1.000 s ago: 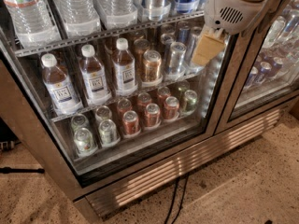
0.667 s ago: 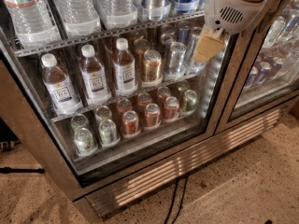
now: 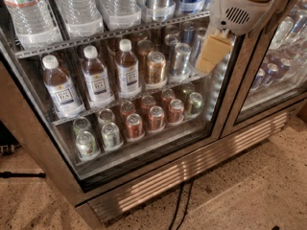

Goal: Close left fridge door

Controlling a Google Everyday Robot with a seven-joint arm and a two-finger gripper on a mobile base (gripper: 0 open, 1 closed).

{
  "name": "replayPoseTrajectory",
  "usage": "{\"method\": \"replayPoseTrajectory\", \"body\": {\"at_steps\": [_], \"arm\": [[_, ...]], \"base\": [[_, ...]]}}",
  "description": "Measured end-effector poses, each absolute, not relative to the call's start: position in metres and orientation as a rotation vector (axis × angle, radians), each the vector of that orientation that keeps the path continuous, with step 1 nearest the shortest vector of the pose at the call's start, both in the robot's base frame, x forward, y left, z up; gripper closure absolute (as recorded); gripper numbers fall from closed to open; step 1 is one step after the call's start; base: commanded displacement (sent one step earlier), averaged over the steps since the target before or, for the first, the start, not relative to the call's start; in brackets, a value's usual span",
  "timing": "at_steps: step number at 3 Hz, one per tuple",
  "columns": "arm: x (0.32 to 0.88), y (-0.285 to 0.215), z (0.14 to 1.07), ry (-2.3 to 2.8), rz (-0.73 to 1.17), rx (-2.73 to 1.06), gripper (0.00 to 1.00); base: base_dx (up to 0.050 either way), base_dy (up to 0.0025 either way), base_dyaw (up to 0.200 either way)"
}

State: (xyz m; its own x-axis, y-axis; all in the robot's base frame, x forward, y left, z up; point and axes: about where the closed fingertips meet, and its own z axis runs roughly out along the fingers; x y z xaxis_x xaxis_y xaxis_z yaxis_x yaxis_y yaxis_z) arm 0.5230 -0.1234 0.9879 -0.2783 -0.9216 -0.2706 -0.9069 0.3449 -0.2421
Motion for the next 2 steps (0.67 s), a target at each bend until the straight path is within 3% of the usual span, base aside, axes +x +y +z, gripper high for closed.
{"method": "replayPoseTrajectory", "body": {"at_steps": [1,2], "arm": [[0.523,-0.1234,0.9879,2.254,-0.057,-1.613,0.0],[0.523,-0.1234,0.9879,2.254,-0.057,-1.613,0.0]], "base": [[0.0,0.0,0.0],[0.0,0.0,0.0]]}}
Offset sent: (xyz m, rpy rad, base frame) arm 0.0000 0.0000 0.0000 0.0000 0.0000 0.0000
